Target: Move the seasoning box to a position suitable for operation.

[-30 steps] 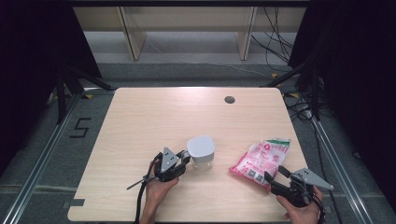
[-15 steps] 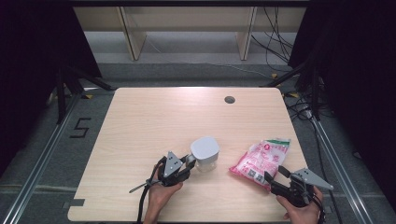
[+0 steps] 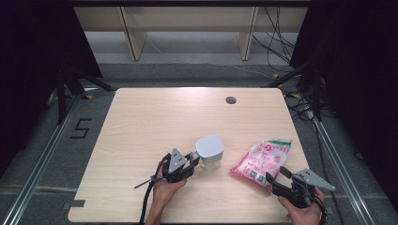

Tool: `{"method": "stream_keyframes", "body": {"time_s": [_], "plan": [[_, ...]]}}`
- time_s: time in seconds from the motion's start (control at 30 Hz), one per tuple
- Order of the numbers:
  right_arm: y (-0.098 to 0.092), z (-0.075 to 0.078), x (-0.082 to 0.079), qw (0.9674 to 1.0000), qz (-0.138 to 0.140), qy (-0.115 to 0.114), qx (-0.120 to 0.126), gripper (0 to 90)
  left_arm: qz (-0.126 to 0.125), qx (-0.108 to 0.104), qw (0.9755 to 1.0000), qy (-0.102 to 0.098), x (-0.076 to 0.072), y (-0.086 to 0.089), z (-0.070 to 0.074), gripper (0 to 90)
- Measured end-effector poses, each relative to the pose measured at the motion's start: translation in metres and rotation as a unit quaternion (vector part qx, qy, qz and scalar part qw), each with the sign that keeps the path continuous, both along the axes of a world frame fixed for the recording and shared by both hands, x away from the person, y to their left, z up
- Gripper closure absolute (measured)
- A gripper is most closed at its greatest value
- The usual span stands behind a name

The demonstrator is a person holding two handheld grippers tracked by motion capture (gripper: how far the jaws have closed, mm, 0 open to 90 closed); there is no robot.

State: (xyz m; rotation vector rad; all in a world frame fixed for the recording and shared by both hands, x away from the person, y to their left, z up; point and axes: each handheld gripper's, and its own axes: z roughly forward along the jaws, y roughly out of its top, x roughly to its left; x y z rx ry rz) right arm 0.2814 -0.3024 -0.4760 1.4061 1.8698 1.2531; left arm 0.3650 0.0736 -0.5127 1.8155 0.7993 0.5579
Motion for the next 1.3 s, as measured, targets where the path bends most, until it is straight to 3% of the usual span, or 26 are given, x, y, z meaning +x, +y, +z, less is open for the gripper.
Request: {"method": "stream_keyframes", "body": {"time_s": [0.23,0.27,0.3,0.37,0.47,0.5,0.8,1.0,1.03,1.07,1.13,1.3], "plan": [[0.0,0.0,0.0,1.0,0.002,0.001,0.0,37.6,0.004,0.004,1.0,0.004,0.011,0.001,0.0,68.2],[-0.001,-0.001,0.002,0.9999,0.008,-0.009,-0.008,37.5,0.002,-0.001,1.0,0.005,0.012,0.0,0.0,68.2],[-0.002,-0.001,0.002,0.9998,0.009,-0.011,-0.013,37.5,0.004,0.006,1.0,0.005,0.013,0.001,0.0,68.2],[-0.001,-0.001,0.002,0.9999,0.008,-0.009,-0.008,37.5,0.003,-0.001,1.0,0.009,0.015,0.0,-0.001,68.2],[-0.001,-0.001,0.002,0.9999,0.009,-0.004,-0.005,37.5,0.008,0.006,0.9999,0.007,0.017,0.001,-0.001,67.7],[-0.001,-0.001,0.002,0.9999,0.009,-0.004,-0.005,37.5,0.008,-0.002,0.9999,0.008,0.017,0.0,-0.002,67.4],[-0.001,0.0,0.001,0.9998,0.011,-0.001,-0.015,37.5,0.03,0.011,0.9995,-0.003,0.021,0.002,-0.003,69.5],[-0.002,0.0,0.002,0.9998,0.015,-0.002,-0.016,37.4,0.03,0.007,0.9995,0.003,0.02,0.003,-0.004,69.3],[0.0,0.0,0.001,0.9999,0.011,0.009,-0.003,37.4,0.029,0.01,0.9995,0.003,0.021,0.004,-0.004,69.3],[-0.001,0.0,0.001,0.9999,0.01,0.0,-0.01,37.4,0.028,0.008,0.9996,0.004,0.02,0.004,-0.005,69.3],[-0.001,0.0,0.001,0.9999,0.01,0.0,-0.011,37.4,0.027,-0.004,0.9996,0.008,0.019,0.004,-0.005,67.5],[0.0,0.0,0.001,0.9999,0.011,0.007,-0.004,37.4,0.026,-0.011,0.9996,0.007,0.014,0.006,-0.002,61.5]]}}
